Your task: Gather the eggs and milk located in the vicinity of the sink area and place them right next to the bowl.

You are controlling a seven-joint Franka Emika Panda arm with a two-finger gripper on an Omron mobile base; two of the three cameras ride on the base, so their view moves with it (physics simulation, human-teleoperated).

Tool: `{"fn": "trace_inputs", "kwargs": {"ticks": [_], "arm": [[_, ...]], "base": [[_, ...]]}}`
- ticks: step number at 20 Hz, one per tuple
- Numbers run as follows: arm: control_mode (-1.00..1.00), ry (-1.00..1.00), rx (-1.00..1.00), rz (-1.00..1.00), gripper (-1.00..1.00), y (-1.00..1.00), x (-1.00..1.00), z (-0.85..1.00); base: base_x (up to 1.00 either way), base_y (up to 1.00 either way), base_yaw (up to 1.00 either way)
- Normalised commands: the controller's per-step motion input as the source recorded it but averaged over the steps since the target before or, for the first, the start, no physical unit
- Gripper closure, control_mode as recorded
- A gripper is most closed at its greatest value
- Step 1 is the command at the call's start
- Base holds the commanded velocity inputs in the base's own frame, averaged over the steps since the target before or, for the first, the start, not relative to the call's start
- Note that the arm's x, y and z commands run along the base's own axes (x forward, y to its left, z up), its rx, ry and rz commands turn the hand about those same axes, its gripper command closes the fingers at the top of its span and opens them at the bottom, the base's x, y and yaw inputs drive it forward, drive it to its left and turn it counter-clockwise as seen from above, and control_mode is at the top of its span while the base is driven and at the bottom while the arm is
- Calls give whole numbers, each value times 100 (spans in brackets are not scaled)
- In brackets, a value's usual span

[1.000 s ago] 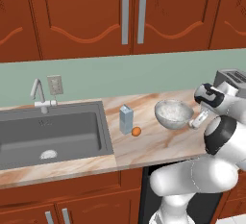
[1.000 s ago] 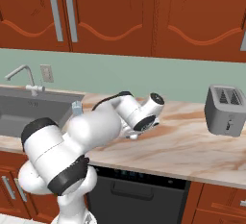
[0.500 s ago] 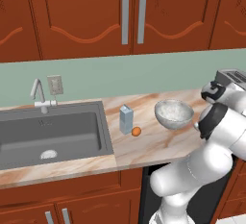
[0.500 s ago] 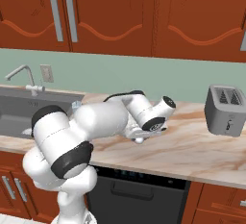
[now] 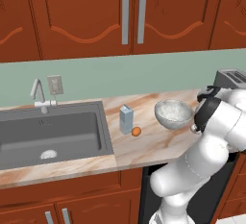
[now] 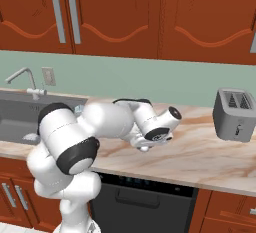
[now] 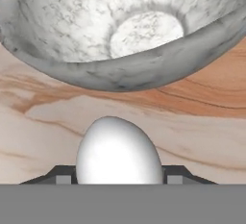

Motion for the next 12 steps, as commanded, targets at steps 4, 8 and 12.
{"fn": "trace_inputs", "kwargs": {"ticks": [4, 8, 12], "arm": [[-100, 0, 2, 0, 100, -1, 5, -36], [-100, 0, 1, 0, 100, -5, 9, -6], [-100, 0, 1, 0, 100, -15, 14, 0]], "base": [[0, 0, 0], [0, 0, 0], [0, 0, 0]]}}
